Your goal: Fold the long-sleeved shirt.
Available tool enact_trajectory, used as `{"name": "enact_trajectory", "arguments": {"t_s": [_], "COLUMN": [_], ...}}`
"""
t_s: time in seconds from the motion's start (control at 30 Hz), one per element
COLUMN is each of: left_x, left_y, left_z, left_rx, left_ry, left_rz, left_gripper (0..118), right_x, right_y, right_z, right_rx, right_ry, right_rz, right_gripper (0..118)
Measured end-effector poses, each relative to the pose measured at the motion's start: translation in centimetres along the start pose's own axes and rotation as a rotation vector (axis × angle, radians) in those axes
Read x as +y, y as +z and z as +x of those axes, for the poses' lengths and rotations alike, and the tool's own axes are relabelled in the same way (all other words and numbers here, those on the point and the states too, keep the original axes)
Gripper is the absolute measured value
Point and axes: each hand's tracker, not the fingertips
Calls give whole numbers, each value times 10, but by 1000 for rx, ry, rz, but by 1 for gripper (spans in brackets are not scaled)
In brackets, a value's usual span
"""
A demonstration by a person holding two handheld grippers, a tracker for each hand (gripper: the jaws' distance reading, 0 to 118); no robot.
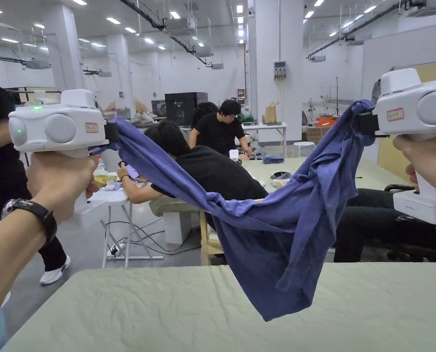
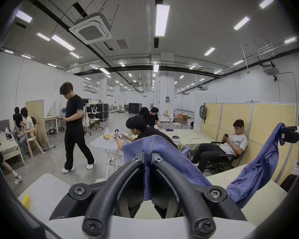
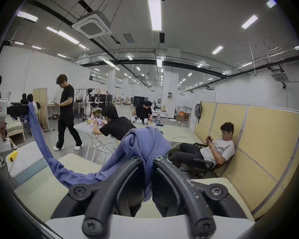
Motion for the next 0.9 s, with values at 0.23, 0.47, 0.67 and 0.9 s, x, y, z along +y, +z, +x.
{"name": "enact_trajectory", "arguments": {"t_s": [0.23,0.47,0.67,0.9], "left_x": [-82,-160,-187,-229], "left_y": [-51,-74,-56,1], "left_z": [8,9,5,-14], "left_rx": [-18,-45,-41,-60], "left_ry": [-17,13,-9,70], "left_rz": [-124,-263,-307,-356], "left_gripper": [5,5,5,5], "right_x": [-86,-173,-214,-267], "right_y": [-57,-92,-64,15], "right_z": [-10,-15,-12,-15], "right_rx": [27,48,58,97], "right_ry": [-27,-17,-31,-100], "right_rz": [-138,-286,-320,-381], "right_gripper": [8,8,8,8]}}
